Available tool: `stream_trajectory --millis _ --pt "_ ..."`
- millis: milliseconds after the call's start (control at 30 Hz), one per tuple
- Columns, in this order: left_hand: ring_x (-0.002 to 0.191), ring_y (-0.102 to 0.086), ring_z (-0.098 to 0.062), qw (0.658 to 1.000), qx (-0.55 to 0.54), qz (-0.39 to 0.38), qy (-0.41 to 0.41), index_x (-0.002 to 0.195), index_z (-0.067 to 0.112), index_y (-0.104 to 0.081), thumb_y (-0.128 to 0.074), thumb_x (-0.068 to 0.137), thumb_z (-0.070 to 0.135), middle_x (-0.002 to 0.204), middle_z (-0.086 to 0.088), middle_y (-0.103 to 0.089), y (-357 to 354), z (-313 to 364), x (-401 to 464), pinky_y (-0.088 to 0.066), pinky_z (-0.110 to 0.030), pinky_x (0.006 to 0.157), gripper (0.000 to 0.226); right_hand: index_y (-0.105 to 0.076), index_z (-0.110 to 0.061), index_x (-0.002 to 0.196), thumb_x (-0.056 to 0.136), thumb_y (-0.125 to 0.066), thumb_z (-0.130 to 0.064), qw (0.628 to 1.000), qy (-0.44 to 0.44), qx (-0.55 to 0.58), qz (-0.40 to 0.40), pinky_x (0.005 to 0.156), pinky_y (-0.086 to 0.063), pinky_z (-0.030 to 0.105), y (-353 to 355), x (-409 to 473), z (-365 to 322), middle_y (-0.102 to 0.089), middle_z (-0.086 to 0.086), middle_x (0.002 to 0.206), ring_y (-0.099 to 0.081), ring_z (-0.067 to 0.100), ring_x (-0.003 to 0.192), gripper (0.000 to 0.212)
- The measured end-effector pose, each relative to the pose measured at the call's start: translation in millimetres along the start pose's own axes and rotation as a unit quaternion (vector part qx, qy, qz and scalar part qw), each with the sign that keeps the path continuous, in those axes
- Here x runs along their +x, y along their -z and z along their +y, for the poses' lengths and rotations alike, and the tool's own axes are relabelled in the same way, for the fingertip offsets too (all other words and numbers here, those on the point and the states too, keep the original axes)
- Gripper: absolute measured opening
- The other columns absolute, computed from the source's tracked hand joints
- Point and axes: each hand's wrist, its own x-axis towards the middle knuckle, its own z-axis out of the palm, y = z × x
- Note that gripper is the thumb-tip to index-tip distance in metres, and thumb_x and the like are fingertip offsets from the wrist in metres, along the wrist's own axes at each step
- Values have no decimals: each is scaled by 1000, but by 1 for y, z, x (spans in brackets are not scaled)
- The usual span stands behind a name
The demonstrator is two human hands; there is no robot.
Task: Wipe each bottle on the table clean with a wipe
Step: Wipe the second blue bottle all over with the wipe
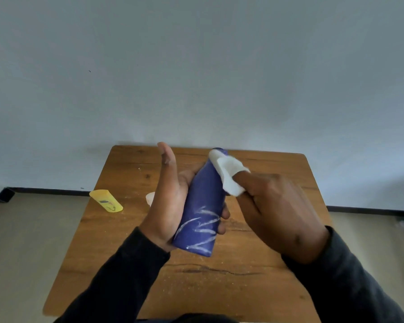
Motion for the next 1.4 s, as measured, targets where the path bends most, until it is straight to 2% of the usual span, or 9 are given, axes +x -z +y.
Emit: stream_trajectory --millis 167,400,533,767,900,1000,1133,1300,1400 --pt "59 -61 -30 999 -24 25 24 133 -7 -49 -22 65 93 84 -23 -60 -6 4 -3 -55 -35 53 124 -54 -30 89 83 -42 -29 997 43 23 -65 41 -35 29 -4 -14 -16 -59 -6 66 -53 25 52 13" --pt "79 -56 -35 999 -25 29 4 138 2 -53 -25 71 93 102 -28 -56 2 5 -2 -56 -38 58 116 -46 -31 94 86 -43 -25 1000 9 -10 -16 39 -42 36 2 -6 6 -50 -9 61 -49 22 46 10" --pt "70 -61 -32 998 -24 57 3 120 -4 -60 -24 68 90 82 -22 -61 -3 10 -1 -56 -41 67 113 -57 -29 97 87 -43 -27 995 46 56 -64 43 -38 33 -5 -20 -12 -59 -5 68 -54 24 53 17" --pt "72 -58 -33 997 -42 57 -7 136 2 -55 -21 76 87 92 -25 -59 -3 11 -1 -57 -37 55 109 -41 -34 90 86 -39 -28 1000 15 18 -9 38 -31 28 1 -5 -1 -41 -13 61 -39 17 44 8" --pt "70 -59 -31 994 -48 98 -30 133 12 -63 -25 76 88 83 -18 -62 2 14 1 -53 -46 75 102 -52 -32 101 92 -45 -28 991 55 101 -66 45 -42 33 -6 -20 -13 -60 -8 71 -54 19 54 13" --pt "68 -61 -30 994 -39 99 -19 135 7 -59 -24 75 87 78 -16 -63 -2 11 -1 -55 -41 67 106 -45 -33 90 88 -44 -27 996 50 70 -37 43 -31 28 -8 -14 -11 -50 -10 64 -45 16 51 6" --pt "73 -62 -30 993 -50 100 -31 112 8 -70 -19 81 85 85 -18 -65 -3 13 -5 -56 -39 64 97 -34 -38 85 85 -41 -27 999 29 30 -20 40 -21 26 -2 -9 -4 -37 -13 61 -30 12 47 13" --pt "72 -61 -22 988 -56 137 -43 132 13 -64 -30 74 87 84 -14 -58 1 15 -6 -50 -41 78 100 -55 -32 113 91 -50 -23 994 46 78 -61 43 -43 37 -10 -30 -9 -63 -7 72 -56 20 54 25" --pt "68 -63 -17 988 -55 138 -44 134 13 -62 -27 77 86 82 -11 -57 1 12 -7 -54 -36 69 99 -58 -30 115 91 -51 -22 993 51 87 -55 44 -45 39 -11 -27 -5 -64 -7 74 -57 21 55 26"
